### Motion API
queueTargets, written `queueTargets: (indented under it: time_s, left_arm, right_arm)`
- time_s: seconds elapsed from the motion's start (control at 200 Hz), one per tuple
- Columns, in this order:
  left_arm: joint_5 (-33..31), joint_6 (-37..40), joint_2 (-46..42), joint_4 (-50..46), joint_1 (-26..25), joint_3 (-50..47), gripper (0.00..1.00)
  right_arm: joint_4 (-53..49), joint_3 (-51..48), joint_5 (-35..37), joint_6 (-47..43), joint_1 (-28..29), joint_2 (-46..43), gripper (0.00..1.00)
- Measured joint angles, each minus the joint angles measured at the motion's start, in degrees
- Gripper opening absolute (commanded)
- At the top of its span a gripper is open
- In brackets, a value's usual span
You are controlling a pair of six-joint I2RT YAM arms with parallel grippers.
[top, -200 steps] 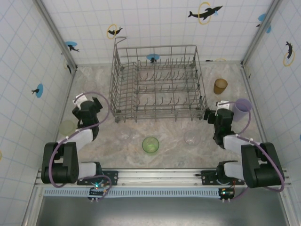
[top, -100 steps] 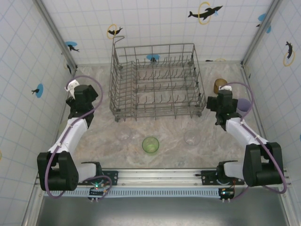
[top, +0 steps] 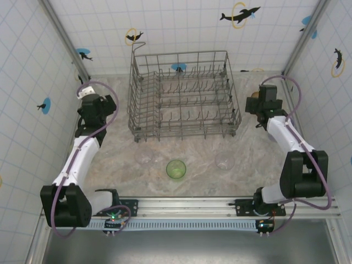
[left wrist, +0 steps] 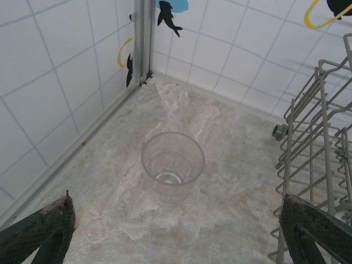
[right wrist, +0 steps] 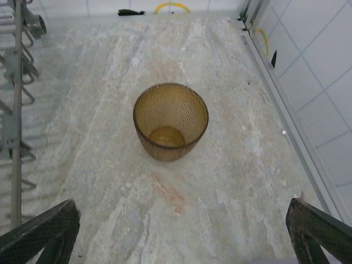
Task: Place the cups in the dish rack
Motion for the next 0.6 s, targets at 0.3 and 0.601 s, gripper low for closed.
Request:
queueTargets:
  time_s: [0.3,0.601]
  left_arm:
    - [2.1,2.0,-1.4,-0.4,0.0,-3.3,0.98]
    - [4.0,2.0,-1.7,-0.4,0.0,-3.4,0.98]
  right_arm:
    - [-7.6,14.7,-5.6,0.3,-1.9,11.0,0.87]
    - [-13.7,27.7,-9.9,2.4,-3.1,24.1,0.73]
